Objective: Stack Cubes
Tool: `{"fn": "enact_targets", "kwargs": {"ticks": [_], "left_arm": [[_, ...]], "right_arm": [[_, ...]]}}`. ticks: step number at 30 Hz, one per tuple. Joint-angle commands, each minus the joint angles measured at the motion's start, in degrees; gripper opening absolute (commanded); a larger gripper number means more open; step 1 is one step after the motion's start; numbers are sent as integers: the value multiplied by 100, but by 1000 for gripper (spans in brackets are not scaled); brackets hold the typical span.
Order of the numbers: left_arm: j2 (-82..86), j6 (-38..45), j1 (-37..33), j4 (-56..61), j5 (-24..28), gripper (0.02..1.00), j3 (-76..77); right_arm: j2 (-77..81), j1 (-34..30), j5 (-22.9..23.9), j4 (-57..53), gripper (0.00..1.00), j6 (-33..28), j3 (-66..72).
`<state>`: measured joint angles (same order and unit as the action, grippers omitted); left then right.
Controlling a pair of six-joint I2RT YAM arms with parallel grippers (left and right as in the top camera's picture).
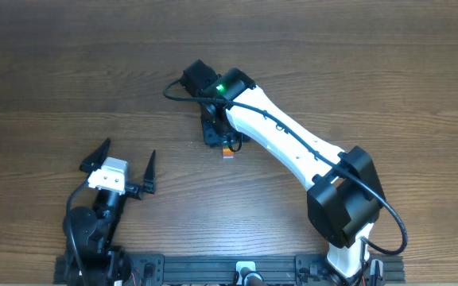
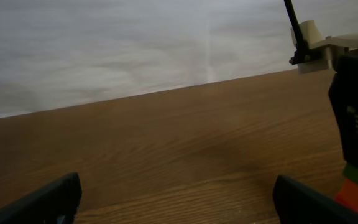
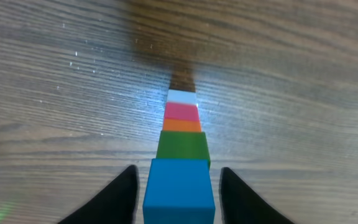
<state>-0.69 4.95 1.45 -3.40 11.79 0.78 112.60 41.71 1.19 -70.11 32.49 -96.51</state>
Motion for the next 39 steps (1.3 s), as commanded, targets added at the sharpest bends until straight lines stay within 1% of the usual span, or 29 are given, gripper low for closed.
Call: {"fn": "enact_targets", "kwargs": {"ticks": [1, 5, 6, 8, 9, 13, 19, 21, 24, 26, 29, 33, 36, 39], "left_arm": [[42, 63, -31, 11, -7, 998, -44], [42, 63, -31, 11, -7, 998, -44], [42, 63, -31, 11, -7, 998, -44], [42, 63, -31, 11, -7, 996, -44], [42, 63, -31, 11, -7, 1000, -44], [42, 66, -31, 11, -7, 996, -44], [42, 66, -31, 11, -7, 1000, -44], [42, 66, -31, 11, -7, 1000, -44], [42, 63, -31, 11, -7, 1000, -44], [42, 63, -31, 11, -7, 1000, -44], [42, 63, -31, 11, -7, 998, -44], [42, 63, -31, 11, -7, 998, -44], [42, 66, -31, 11, -7, 1000, -44], [42, 66, -31, 11, -7, 998, -44]], "right_arm": [[-168, -4, 13, 22, 542, 2, 61], [-168, -4, 15, 20, 643, 4, 61], [-168, -4, 15, 20, 706, 4, 61], [-168, -9, 17, 26, 939, 4, 61], [-168, -11, 22, 35, 993, 4, 61], [-168, -66, 234, 164, 993, -4, 61], [-168, -326, 251, 428, 991, -289, 11], [-168, -472, 417, 520, 991, -382, -52], [-173, -844, 743, 656, 991, -575, -236], [-229, -1307, 793, 758, 993, -730, -389], [-236, -1982, 824, 1016, 991, -1154, -612], [-317, -2787, 1054, 1325, 991, -1624, -791], [-525, -3099, 1237, 1434, 991, -1943, -791], [-890, -3239, 1679, 1462, 991, -2164, -789]]}}
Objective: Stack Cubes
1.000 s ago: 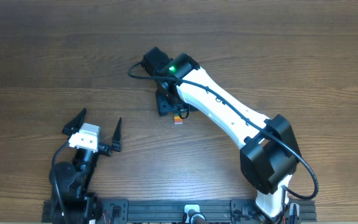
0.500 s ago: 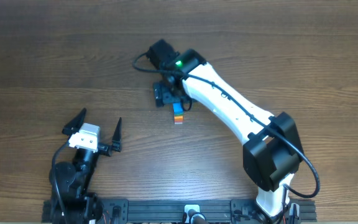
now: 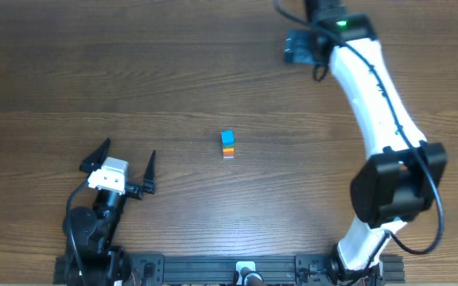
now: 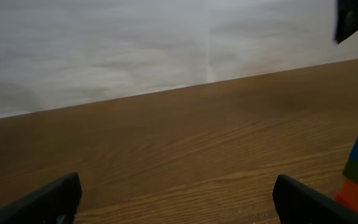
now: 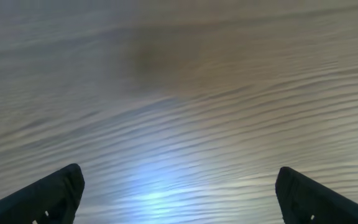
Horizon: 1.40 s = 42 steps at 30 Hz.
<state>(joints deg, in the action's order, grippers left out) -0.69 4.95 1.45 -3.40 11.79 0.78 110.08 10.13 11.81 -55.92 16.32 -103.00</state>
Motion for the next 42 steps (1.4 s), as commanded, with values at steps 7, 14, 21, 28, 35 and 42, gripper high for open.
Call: {"fn": "enact_targets", "kwargs": {"ticks": [7, 14, 21, 28, 35, 42], "left_arm": [[42, 66, -31, 11, -7, 998, -44], [42, 63, -31, 11, -7, 998, -44], [42, 66, -31, 11, -7, 998, -44], [42, 63, -31, 11, -7, 998, -44], [42, 63, -31, 11, -7, 998, -44], [42, 63, -31, 11, -7, 1000, -44]], "right_arm": [[-1576, -149, 726, 111, 991, -957, -87], [-2546, -240, 710, 393, 993, -1235, 459], [-3912, -750, 208, 1220, 993, -1705, 1993], [-5464, -962, -321, 2448, 991, -1709, 3812], [-6955, -984, -321, 3180, 993, -1705, 5394], [-7949, -981, -365, 4588, 991, -1707, 7152]]}}
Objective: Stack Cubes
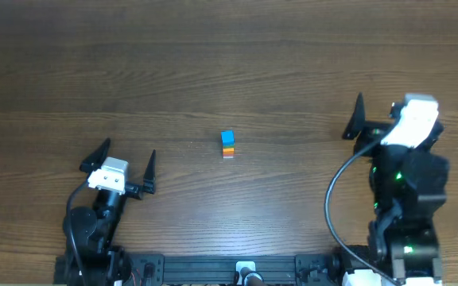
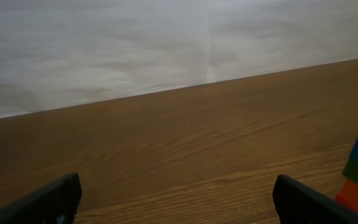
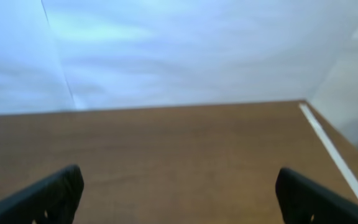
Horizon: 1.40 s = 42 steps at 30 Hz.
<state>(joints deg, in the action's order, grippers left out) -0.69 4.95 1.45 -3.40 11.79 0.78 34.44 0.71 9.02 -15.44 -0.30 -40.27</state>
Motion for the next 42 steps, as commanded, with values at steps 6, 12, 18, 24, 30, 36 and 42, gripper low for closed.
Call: {"fn": "enact_targets", "kwargs": {"ticks": [6, 12, 18, 24, 30, 36, 42], "left_arm": [[42, 66, -31, 11, -7, 998, -44], [42, 66, -31, 11, -7, 1000, -44], [42, 66, -31, 11, -7, 1000, -44], [42, 63, -31, 11, -7, 998, -44], [42, 63, -31, 11, -7, 998, -44], [42, 63, -31, 11, -7, 1000, -44], [42, 66, -31, 11, -7, 998, -44]], "right_arm": [[-942, -22, -81, 1690, 991, -44, 2037], [-1641, 42, -79, 2142, 993, -44, 2625], [-2225, -7, -79, 1687, 993, -44, 2717], [-2708, -90, -79, 1268, 993, -44, 2736], [-3110, -87, -81, 824, 991, -44, 2739], [-3279, -50, -79, 313, 991, -44, 2745], [-3416, -46, -76, -162, 993, -44, 2752]]}}
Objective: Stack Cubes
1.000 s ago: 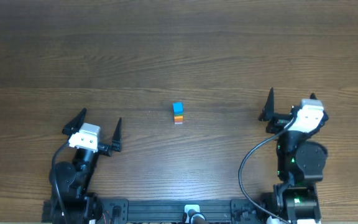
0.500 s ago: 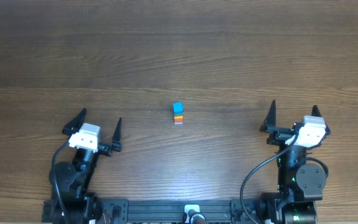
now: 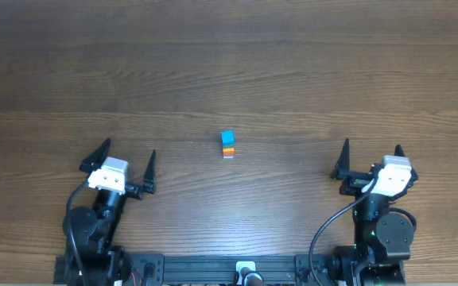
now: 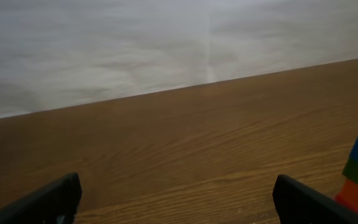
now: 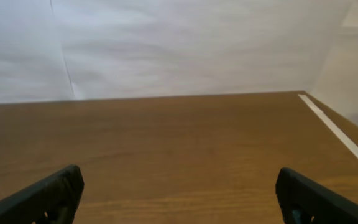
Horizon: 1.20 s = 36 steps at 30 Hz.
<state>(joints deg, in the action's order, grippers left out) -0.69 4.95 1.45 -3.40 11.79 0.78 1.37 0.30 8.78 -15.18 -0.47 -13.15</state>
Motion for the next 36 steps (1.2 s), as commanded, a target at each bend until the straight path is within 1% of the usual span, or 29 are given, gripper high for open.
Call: {"fn": "enact_targets", "kwargs": {"ticks": [1, 8, 12, 14, 17, 21, 36], "left_arm": [[42, 63, -31, 13, -7, 998, -44], [42, 63, -31, 11, -7, 1000, -44], [42, 63, -31, 11, -7, 998, -44], [42, 63, -31, 11, -7, 998, -44], [42, 63, -31, 11, -7, 1000, -44], [42, 63, -31, 11, -7, 998, -44], [42, 66, -31, 11, -7, 998, -44]], "right_arm": [[-109, -4, -48, -223, 993, -26, 50], [-109, -4, -11, -509, 993, -26, 70], [-109, -4, -15, -470, 993, -26, 229], [-109, -4, -17, -175, 993, -22, 446], [-109, -4, -20, 588, 993, -22, 896], [-109, 2, -42, 1038, 991, -22, 1215], [-109, 2, -37, 1178, 991, -24, 1283]]}}
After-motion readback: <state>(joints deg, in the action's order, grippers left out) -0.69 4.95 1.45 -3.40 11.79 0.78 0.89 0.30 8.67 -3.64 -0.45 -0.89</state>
